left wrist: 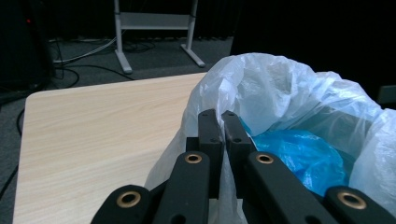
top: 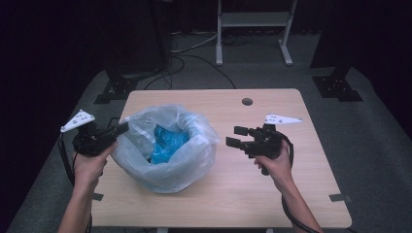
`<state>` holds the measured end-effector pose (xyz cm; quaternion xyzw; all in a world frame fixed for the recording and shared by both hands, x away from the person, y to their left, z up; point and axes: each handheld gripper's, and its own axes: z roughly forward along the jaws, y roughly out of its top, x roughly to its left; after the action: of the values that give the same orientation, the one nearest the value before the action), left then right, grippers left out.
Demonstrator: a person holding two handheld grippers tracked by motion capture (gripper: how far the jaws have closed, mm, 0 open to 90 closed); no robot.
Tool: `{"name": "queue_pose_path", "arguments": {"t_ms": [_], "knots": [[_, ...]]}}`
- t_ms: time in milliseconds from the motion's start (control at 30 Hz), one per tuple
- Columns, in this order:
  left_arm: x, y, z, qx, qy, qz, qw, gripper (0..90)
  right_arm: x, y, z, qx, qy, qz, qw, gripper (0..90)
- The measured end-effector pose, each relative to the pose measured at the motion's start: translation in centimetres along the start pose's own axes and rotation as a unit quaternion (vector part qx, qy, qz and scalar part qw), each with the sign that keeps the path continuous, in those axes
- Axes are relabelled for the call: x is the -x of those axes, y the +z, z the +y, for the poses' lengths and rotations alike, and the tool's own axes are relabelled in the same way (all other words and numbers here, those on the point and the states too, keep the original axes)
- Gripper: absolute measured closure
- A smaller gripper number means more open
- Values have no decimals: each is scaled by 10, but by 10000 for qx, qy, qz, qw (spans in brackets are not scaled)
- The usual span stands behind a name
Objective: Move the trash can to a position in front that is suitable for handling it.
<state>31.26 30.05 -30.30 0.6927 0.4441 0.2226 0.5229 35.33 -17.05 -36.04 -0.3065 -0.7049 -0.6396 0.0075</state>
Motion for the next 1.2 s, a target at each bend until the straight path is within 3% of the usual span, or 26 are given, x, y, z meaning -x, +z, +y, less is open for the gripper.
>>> {"name": "queue_pose_path", "arguments": {"t_ms": [167, 300, 767, 867, 1200], "knots": [[0, -2, 0, -1, -21, -69, 10000, 890, -1, 23, 11, -131, 94, 166, 9997, 215], [0, -4, -1, -6, -16, -113, 9999, 889, -3, 43, 19, -255, 37, 288, 9993, 198], [0, -11, -1, 74, -109, -351, 9993, 889, -8, 76, 26, -467, 31, 412, 9981, 197], [0, -11, -1, 74, -158, -448, 9988, 889, -10, 81, 26, -524, 3, 493, 9974, 276], [0, -11, -2, 184, -377, -732, 9964, 889, -14, 84, 25, -582, 21, 292, 9979, 458]]}}
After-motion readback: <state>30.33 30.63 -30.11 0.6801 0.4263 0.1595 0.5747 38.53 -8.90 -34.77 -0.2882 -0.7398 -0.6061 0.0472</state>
